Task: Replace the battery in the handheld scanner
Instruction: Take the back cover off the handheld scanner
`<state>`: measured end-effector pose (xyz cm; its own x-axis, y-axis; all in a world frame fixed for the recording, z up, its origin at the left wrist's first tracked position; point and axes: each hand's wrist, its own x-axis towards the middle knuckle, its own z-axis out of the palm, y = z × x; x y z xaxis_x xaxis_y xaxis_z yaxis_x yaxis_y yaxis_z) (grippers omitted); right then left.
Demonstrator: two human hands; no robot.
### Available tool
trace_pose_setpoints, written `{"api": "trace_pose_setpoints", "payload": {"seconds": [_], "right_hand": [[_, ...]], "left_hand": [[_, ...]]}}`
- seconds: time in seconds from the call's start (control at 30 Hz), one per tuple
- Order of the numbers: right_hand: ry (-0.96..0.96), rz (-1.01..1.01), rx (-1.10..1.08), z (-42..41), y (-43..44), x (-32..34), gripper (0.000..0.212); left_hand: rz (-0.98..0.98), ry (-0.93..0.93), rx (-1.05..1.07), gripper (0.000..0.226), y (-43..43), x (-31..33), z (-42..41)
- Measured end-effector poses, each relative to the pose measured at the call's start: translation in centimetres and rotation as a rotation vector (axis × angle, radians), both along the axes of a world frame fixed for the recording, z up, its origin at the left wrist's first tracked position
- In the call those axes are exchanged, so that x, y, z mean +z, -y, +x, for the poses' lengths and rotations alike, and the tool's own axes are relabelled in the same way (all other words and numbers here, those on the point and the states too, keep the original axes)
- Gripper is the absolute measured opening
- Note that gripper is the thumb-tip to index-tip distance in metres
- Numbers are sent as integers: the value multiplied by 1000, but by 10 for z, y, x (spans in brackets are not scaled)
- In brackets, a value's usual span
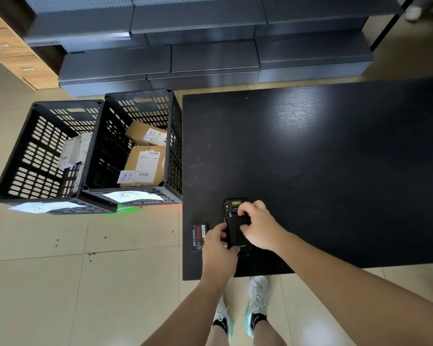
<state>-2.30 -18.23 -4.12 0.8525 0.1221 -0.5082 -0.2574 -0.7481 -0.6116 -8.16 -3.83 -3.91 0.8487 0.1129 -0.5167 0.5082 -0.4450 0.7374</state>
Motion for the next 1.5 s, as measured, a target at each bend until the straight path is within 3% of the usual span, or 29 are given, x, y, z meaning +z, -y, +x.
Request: {"api": "trace_pose_setpoints", "payload": {"seconds": [0.17, 0.27, 0.37, 0.57, 0.73, 0.93, 1.5], "right_hand": [[-13, 89, -88, -3, 0, 6, 39], [50, 168, -278, -14, 1, 11, 44], [37, 189, -515, -32, 2, 11, 33], [-22, 271, -625, -55, -4, 8, 25], [9, 266, -633, -54, -5, 7, 20], [8, 280, -605, -54, -3, 5, 18], [63, 322, -612, -35, 30, 23, 19]], "left_hand": [[-8, 30, 20, 58, 5, 5, 1], [-11, 22, 49, 53, 7, 5, 3], [1, 14, 48, 54, 7, 4, 3], [9, 43, 63, 49, 7, 5, 0], [-12, 70, 110, 39, 6, 6, -2], [-29, 80, 141, 44, 4, 9, -1], [-80, 103, 168, 32, 22, 25, 17]]}}
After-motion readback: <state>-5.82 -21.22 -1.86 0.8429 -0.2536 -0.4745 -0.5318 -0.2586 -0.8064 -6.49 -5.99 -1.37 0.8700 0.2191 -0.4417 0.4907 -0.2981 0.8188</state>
